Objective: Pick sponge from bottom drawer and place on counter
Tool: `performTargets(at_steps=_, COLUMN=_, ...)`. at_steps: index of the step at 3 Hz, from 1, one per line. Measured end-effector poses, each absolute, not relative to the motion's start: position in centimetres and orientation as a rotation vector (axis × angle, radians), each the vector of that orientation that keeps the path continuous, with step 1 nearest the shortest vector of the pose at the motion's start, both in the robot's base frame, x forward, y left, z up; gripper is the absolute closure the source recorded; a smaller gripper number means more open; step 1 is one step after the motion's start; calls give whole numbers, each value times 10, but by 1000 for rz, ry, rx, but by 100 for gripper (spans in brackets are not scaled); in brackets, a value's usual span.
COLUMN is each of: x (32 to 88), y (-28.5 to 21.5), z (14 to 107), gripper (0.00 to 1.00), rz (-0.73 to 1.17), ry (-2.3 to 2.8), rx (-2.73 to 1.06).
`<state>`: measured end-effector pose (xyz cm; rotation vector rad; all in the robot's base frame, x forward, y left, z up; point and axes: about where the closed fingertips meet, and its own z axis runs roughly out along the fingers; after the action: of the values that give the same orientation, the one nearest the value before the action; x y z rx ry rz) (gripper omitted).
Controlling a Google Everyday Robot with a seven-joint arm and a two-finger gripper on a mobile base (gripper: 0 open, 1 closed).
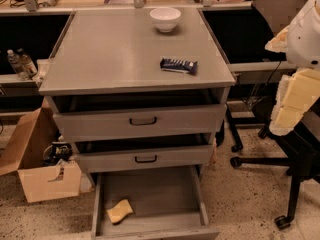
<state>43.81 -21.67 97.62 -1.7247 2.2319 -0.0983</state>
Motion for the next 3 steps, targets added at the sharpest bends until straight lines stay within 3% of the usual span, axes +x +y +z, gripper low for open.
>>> performTargets(at_steps=2, x=442, y=-204, z=951, gripper=0, rz=-111, ry=2210, rx=-1751)
performTargets(at_steps=3, x=443, y=-176, z=894, gripper=0, rz=-11, ry=2177, rx=-1784)
